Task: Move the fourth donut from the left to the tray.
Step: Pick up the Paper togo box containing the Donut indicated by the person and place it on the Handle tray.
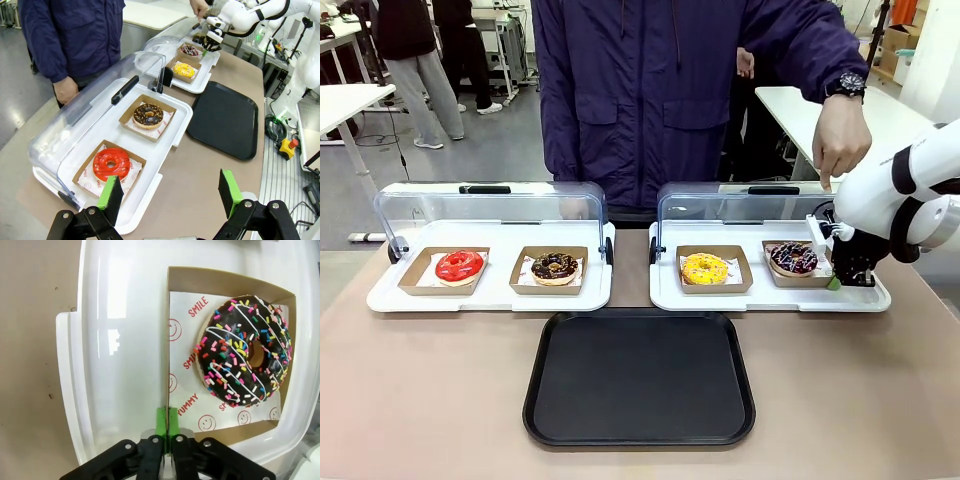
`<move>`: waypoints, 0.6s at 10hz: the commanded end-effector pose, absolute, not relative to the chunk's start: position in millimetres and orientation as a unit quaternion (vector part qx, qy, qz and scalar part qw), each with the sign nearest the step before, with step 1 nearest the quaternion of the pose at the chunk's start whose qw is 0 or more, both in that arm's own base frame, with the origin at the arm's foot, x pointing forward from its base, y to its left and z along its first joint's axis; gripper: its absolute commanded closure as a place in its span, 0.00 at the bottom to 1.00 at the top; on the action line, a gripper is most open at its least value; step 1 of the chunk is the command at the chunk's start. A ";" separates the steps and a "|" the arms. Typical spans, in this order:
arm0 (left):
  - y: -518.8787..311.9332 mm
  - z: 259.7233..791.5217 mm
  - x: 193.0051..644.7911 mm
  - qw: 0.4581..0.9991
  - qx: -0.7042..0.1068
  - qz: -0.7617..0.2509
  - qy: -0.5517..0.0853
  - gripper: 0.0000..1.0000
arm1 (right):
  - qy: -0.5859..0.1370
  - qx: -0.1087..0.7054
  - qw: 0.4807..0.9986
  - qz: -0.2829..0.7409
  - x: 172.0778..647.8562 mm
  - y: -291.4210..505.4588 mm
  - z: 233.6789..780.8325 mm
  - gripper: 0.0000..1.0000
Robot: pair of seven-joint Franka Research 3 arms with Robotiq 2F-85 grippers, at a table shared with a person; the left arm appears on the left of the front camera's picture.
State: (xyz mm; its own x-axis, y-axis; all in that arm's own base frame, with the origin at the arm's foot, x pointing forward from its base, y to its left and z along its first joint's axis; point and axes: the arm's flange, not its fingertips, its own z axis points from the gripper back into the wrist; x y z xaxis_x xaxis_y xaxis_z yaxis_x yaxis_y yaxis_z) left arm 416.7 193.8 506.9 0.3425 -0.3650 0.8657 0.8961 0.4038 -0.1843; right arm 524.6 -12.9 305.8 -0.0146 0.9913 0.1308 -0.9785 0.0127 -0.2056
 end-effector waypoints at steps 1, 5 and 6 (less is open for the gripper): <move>193.1 510.0 416.1 0.741 -0.346 -0.427 -0.386 0.00 | -0.117 -0.025 0.697 0.707 529.5 -17.1 309.8 1.00; 193.1 510.0 416.1 0.741 -0.346 -0.427 -0.386 0.00 | -0.120 -0.027 0.701 0.702 525.3 -13.0 306.5 1.00; 193.1 510.0 416.1 0.741 -0.346 -0.427 -0.386 0.00 | -0.113 -0.018 0.703 0.701 526.1 -13.0 307.5 0.98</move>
